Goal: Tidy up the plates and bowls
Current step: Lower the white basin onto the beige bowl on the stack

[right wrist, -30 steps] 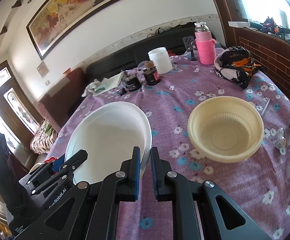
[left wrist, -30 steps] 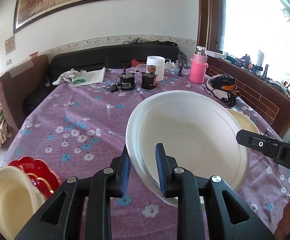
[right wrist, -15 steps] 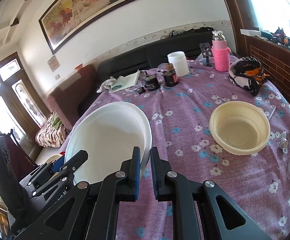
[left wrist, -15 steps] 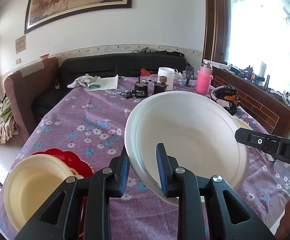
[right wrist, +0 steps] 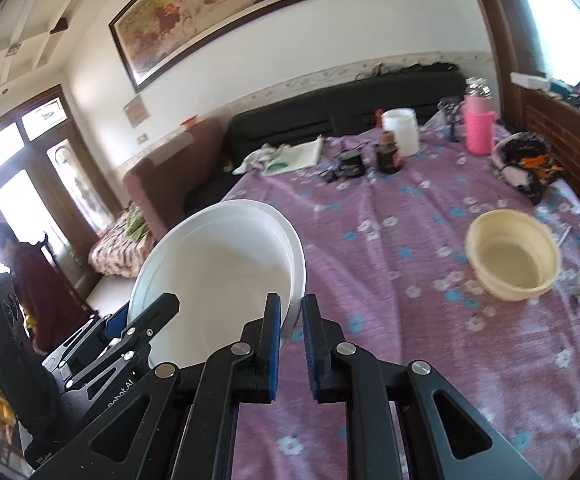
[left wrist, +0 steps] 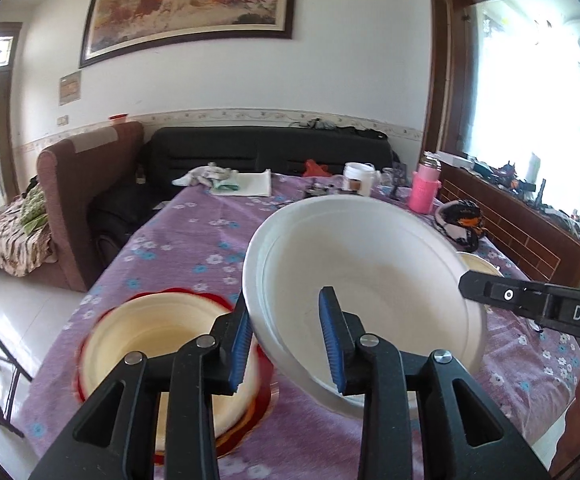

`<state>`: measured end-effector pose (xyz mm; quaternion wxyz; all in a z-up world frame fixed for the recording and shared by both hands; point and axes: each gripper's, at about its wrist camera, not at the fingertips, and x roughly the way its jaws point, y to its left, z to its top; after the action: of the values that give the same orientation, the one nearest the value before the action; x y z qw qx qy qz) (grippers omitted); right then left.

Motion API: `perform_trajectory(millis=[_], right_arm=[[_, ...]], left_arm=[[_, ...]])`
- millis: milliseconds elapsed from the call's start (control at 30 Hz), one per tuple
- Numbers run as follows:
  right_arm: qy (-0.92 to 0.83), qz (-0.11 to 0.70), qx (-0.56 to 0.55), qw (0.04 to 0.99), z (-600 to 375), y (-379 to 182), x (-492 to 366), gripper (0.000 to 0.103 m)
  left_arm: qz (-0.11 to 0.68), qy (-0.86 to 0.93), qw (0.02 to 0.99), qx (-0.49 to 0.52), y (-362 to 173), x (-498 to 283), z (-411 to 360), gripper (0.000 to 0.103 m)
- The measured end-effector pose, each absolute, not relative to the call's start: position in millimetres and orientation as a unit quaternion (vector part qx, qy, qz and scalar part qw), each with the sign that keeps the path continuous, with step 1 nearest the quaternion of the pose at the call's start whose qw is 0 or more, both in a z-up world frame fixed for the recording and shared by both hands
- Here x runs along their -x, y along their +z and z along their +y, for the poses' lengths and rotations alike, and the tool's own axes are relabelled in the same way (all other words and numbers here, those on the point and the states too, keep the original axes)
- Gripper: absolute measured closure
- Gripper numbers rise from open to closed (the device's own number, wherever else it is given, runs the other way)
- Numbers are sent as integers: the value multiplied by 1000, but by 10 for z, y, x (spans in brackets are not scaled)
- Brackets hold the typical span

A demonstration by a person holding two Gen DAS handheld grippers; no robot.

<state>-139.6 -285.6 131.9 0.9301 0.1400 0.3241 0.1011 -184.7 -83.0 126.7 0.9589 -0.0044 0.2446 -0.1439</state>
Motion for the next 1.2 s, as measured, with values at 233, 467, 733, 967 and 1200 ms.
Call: perform_trajectory(millis=[233,467,733,967,1200], right_arm=[[162,377,-161,898,-2388,1149,1131,89],[193,414,-165,874,-1946,990,914,89],[196,436,-157,864,-1716,834,774,89],[191,437,-150,866,-1672,810,769,88],[190,439,-143,867,-1645,780,752,88]], left_arm=[[248,-110,962,37,1283,1863,-225,72],[255,-69,962,62,1199,1786,197,72],[286,-50,954,80,964,1609,375,72],[295,-46,951,81,872,1595,385,72],[301,-42,949,82,830,1580,413,72]])
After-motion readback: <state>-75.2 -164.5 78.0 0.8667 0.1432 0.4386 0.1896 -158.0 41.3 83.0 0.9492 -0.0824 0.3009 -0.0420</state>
